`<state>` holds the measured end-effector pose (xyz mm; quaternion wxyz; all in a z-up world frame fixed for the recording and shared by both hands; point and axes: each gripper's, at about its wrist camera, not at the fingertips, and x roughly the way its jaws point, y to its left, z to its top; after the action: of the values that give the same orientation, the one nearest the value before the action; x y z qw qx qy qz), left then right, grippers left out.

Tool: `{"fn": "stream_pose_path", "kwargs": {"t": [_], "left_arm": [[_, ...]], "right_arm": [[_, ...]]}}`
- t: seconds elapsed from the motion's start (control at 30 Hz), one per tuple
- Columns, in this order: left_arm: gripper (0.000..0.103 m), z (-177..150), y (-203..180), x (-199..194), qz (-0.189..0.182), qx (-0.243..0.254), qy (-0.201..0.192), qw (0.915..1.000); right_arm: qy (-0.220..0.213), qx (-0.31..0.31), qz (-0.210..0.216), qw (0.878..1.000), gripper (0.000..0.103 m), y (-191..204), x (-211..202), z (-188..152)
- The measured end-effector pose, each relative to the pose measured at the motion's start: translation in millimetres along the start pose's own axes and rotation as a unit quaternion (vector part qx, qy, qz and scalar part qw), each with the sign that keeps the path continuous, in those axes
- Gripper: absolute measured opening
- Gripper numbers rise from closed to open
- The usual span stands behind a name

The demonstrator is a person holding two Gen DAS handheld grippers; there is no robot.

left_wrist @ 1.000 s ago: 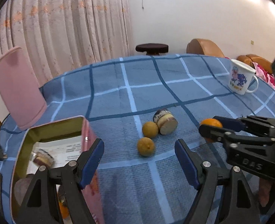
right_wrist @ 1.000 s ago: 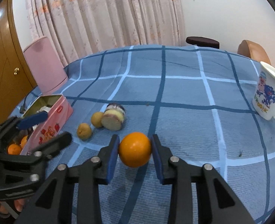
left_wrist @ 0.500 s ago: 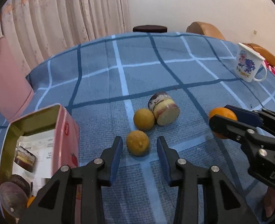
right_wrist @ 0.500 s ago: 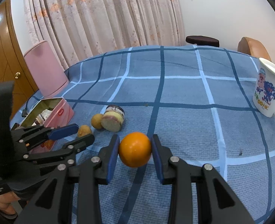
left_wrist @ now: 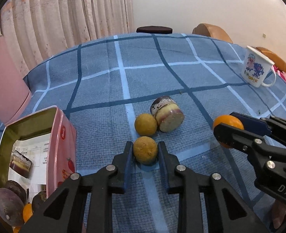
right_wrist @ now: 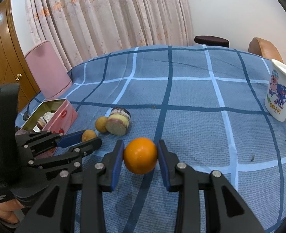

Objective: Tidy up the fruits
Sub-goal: 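Grasp a small yellow fruit with the left gripper while the right holds the orange, then carry the yellow fruit and orange over the tin box and open both grippers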

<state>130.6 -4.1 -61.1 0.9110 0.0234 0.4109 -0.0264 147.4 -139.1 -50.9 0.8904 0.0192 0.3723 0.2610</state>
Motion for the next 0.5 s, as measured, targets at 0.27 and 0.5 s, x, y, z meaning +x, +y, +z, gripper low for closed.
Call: {"fn": "stream_pose_path", "kwargs": {"t": [0.27, 0.5], "left_arm": [[0.027, 0, 4, -9, -0.008, -0.012, -0.022, 0.9997], [0.027, -2, 5, -18, -0.009, -0.014, -0.048, 0.9987]], "right_arm": [[-0.01, -0.005, -0.001, 1.0, 0.038, 3, -4, -1], [-0.025, -0.016, 0.001, 1.0, 0.038, 5, -10, -1]]}}
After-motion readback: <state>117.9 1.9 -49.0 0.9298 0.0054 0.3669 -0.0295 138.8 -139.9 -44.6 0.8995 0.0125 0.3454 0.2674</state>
